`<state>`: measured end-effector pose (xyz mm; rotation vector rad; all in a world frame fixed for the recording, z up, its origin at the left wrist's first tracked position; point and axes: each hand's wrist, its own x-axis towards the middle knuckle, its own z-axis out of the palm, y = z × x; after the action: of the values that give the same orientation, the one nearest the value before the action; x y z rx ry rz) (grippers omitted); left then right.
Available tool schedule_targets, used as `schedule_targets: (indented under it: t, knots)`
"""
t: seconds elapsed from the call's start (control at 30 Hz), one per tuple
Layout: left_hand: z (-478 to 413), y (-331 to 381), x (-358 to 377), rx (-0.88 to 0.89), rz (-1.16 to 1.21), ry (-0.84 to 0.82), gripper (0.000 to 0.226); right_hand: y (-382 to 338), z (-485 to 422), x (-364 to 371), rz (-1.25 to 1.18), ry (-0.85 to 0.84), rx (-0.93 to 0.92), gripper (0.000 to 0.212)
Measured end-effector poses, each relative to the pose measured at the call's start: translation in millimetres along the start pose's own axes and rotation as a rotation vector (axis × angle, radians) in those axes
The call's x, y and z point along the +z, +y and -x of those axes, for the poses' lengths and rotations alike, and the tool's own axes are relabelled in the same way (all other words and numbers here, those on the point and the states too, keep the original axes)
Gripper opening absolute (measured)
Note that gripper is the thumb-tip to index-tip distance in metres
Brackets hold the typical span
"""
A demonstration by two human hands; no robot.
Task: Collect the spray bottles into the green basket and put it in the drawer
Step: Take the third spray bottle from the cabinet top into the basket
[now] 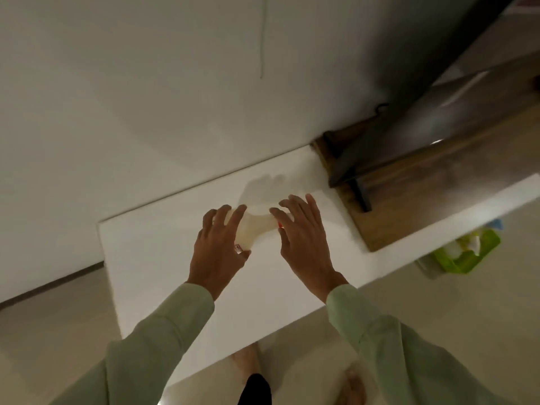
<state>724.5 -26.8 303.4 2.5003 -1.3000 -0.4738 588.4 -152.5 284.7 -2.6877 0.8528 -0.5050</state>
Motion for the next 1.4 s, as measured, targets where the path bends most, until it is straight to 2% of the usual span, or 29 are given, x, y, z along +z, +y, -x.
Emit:
schedule_targets:
  t: [0.13,0.2,0.3,0.4,0.53,0.73,0.87,1.0,1.27,1.4]
  knots:
    - [14,71,19,0.027,0.133,0.011,0.096,45,47,-58,-0.051,0.164,0.149,0.038]
    - [24,115,36,0.048,0.211,-0.005,0.096,73,81,-86,-0.096,0.247,0.281,0.042]
    - [45,183,66,0.051,0.330,-0.046,0.095,114,128,-126,-0.267,0.369,0.507,0.042]
    - [68,259,99,0.071,0.412,-0.120,0.090,161,182,-164,-0.456,0.484,0.697,0.034]
    - [92,348,134,0.118,0.415,-0.182,0.091,222,244,-205,-0.629,0.409,0.875,0.033]
    - [103,459,189,0.158,0.464,-0.250,0.094,312,293,-261,-0.859,0.367,1.007,0.046]
    - [98,518,234,0.197,0.502,-0.258,0.092,373,310,-281,-0.904,0.472,1.074,0.030]
    - [76,569,283,0.216,0.490,-0.299,0.096,438,312,-288,-0.961,0.532,1.152,0.024]
    - [-19,653,384,0.155,0.515,-0.390,0.095,590,275,-276,-0.945,0.467,1.238,0.025]
    - [-59,685,413,0.122,0.543,-0.459,0.098,653,253,-268,-0.870,0.445,1.197,0.026]
